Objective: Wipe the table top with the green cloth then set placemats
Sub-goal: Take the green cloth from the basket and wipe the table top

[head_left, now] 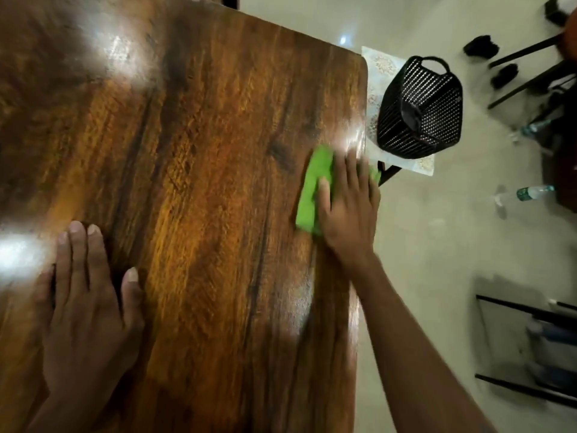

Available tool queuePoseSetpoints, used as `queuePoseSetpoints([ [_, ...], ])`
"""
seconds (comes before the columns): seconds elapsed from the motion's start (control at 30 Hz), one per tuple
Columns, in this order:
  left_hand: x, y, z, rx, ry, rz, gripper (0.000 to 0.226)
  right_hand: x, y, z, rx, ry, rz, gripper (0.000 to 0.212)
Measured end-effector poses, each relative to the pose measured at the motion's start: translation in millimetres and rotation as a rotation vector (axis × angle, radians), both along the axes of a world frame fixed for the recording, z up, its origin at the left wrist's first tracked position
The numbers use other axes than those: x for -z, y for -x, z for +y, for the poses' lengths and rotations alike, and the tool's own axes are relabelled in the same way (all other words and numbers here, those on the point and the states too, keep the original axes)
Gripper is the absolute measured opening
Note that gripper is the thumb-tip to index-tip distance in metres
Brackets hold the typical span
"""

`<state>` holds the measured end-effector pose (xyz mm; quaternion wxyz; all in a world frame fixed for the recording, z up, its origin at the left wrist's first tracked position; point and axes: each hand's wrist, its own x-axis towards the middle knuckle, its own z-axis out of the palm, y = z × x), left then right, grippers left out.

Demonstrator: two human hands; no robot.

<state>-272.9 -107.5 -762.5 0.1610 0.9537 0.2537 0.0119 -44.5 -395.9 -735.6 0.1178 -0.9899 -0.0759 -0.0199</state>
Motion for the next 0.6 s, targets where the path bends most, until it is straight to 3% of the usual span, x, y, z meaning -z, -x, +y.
queuePoseSetpoints([
  [0.1,-3,1,-2,-0.001,-0.016,-0.013,0.071,6,-94,12,-0.027,0.023,0.035,0.074],
  [0.2,-14,2,-8,-0.021,0.02,-0.045,0.067,9,-101,16,-0.085,0.032,0.047,0.073],
  [0.43,-17,8,-9,-0.026,-0.004,-0.115,0.066,1,77,6,-0.139,0.022,0.014,0.065],
  [0.6,-18,11,-8,-0.037,-0.095,-0.144,0.064,-8,215,2,-0.159,0.061,0.135,0.065],
])
